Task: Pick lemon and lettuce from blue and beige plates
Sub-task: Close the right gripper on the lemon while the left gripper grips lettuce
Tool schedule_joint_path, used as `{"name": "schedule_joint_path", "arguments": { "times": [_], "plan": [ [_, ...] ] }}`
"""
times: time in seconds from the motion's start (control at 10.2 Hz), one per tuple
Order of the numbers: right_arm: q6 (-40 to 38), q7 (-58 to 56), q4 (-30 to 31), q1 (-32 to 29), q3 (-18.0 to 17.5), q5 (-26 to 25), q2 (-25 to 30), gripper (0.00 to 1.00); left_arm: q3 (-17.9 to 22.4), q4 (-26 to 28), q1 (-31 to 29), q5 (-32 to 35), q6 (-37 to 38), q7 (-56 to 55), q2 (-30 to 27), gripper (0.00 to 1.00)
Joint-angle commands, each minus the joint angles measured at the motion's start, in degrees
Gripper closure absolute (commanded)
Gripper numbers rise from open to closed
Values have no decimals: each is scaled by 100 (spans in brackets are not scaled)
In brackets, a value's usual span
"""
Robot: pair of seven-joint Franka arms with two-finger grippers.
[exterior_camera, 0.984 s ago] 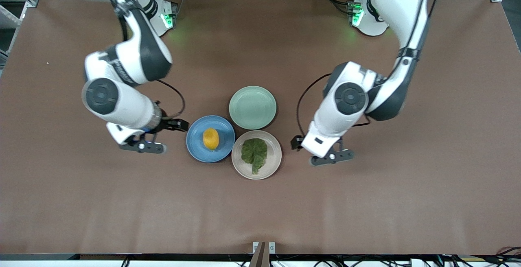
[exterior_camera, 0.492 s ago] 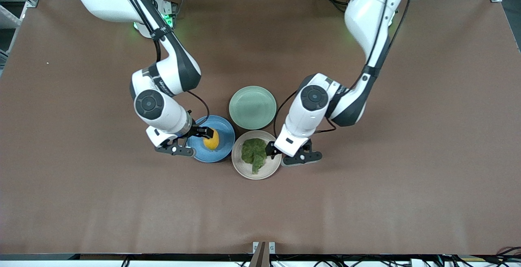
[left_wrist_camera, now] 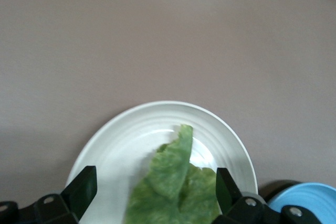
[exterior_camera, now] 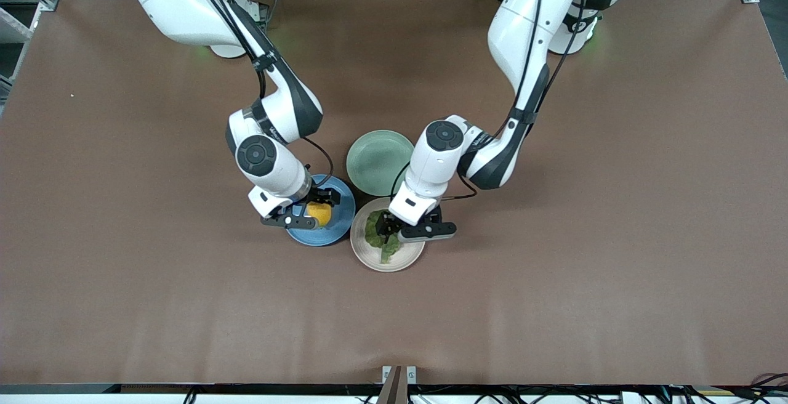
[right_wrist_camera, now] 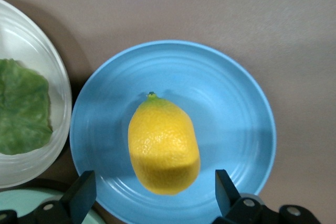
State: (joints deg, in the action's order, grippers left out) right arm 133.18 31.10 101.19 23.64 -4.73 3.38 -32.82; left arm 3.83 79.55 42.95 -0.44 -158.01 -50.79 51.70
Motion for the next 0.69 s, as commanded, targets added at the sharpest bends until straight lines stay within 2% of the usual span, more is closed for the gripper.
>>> {"name": "schedule_joint_path", "arguments": {
  "times": [0.0, 0.59],
  "plan": [
    [216, 72, -3, 18, 8, -30, -145, 0, 127, -150, 196, 70, -300, -159, 287, 0],
    [507, 19, -12, 45, 51, -100, -392, 0, 127, -159, 267, 70, -818, -159, 560, 0]
  ]
}}
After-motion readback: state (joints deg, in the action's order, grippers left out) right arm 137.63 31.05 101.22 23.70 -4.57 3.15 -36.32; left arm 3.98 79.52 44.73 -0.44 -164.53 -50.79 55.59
